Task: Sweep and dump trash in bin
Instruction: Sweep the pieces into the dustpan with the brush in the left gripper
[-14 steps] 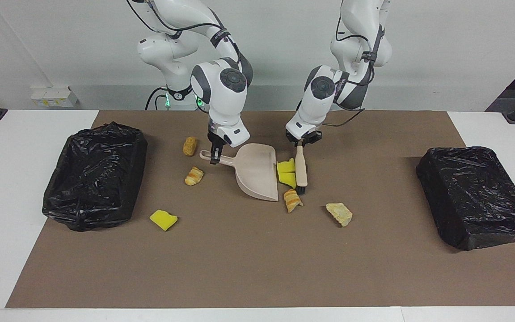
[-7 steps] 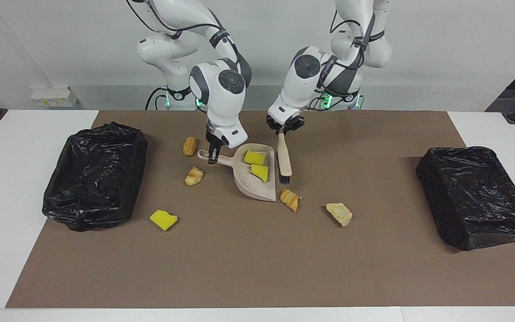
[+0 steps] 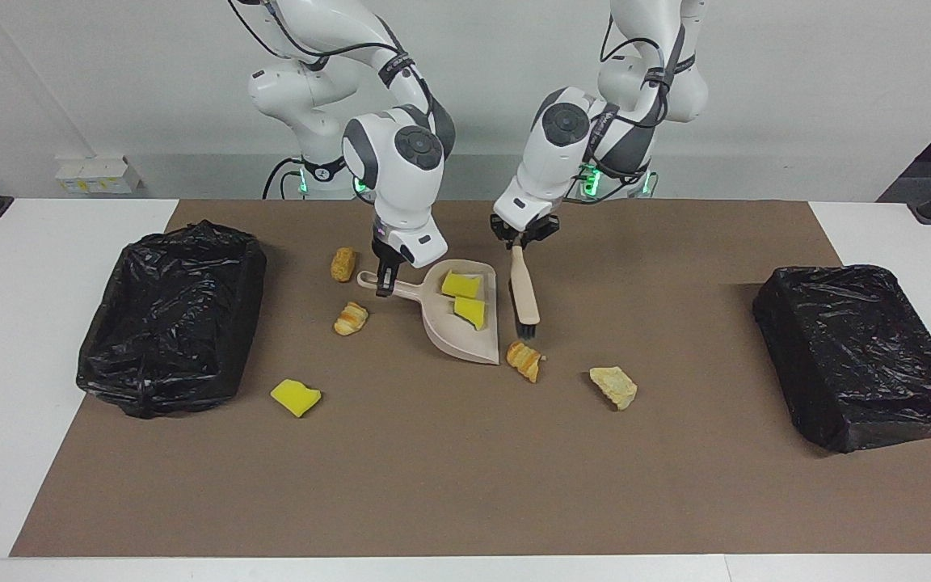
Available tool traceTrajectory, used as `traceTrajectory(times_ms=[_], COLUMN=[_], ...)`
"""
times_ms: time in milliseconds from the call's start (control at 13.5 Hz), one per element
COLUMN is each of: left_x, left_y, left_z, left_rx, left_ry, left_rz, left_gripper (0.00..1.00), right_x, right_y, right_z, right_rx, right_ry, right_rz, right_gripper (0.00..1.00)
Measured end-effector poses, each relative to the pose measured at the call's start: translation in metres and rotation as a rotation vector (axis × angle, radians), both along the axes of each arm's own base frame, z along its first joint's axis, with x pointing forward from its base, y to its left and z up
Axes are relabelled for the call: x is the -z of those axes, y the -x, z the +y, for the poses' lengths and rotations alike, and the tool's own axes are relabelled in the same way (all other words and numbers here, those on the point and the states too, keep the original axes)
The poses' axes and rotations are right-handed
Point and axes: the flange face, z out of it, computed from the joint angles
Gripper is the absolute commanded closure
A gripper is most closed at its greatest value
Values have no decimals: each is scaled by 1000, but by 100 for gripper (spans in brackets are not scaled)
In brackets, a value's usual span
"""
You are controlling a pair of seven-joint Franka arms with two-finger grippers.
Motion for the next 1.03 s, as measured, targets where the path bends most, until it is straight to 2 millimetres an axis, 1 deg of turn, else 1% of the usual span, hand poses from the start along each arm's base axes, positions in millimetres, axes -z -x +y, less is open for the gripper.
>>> traceTrajectory(times_ms=[148, 222, 296, 369, 443, 517, 591, 665, 739, 887, 1034], left_x=[22, 32, 38, 43, 47, 52, 55, 58, 61, 65, 65], left_y=[-31, -43, -51, -55, -56, -56, -55, -53, -48, -32, -15], left_z=[39, 57, 70, 77, 80, 78, 72, 60, 44, 8, -25], left_rx=[87, 135, 184, 229, 269, 303, 327, 353, 381, 440, 473], left_ry=[-42, -62, -76, -84, -87, -85, -82, -78, -77, -85, -96], left_rz=[-17, -18, -16, -9, -1, 7, 12, 19, 32, 91, 126], left_gripper=[100, 100, 100, 100, 100, 100, 100, 100, 100, 100, 100], right_x=[0, 0, 0, 0, 0, 0, 0, 0, 0, 0, 1], right_y=[0, 0, 1, 1, 1, 1, 1, 1, 1, 1, 1], right_z=[0, 0, -1, -1, -1, -1, -1, -1, -2, -2, -3], right_rx=[12, 12, 13, 14, 15, 16, 16, 17, 17, 17, 20], right_ry=[3, 4, 4, 6, 7, 8, 8, 9, 10, 10, 12], right_rz=[2, 2, 3, 4, 6, 7, 8, 9, 10, 10, 13], right_gripper=[100, 100, 100, 100, 100, 100, 100, 100, 100, 100, 100])
